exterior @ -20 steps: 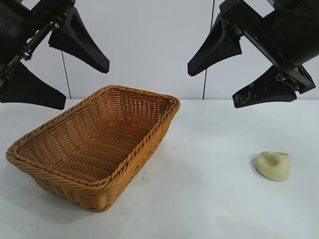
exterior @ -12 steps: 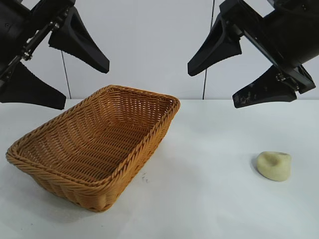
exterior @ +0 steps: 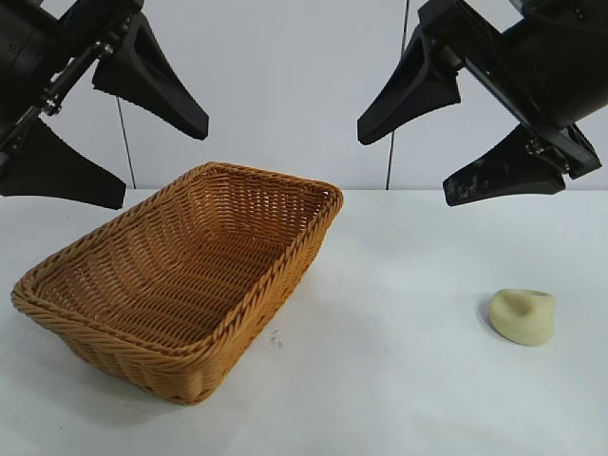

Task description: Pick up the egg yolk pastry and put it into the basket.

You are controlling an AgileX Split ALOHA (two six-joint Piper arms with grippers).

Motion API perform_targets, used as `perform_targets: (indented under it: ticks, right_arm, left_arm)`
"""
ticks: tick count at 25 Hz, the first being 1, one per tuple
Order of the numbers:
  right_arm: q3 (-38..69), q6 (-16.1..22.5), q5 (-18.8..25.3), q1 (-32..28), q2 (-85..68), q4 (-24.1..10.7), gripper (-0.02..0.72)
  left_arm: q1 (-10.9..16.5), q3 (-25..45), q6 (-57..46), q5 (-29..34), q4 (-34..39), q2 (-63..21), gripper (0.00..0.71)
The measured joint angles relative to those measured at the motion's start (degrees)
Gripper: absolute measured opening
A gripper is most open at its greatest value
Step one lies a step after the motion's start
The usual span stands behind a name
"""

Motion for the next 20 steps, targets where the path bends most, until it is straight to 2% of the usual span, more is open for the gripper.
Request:
perform_targets:
  ticks: [8,11,16,20]
  right_arm:
    - [0.0,0.0,0.0,0.0,0.0,0.0,0.67]
    - [0.0,0.0,0.0,0.0,0.0,0.0,0.67]
    - [0.0,0.0,0.0,0.0,0.0,0.0,0.67]
    - [0.0,0.0,0.0,0.0,0.0,0.0,0.67]
  left_arm:
    - [0.0,0.0,0.0,-0.15,-0.26,0.0,0.61]
    - [1.11,0.0,-0.87,0.05,0.07,-0.29,0.61]
    - [2.45,0.84,-11.29,0.66,7.26,-5.22,0.61]
    - [2.45,6.79,-22.26,1.26,12.19,-11.83,0.61]
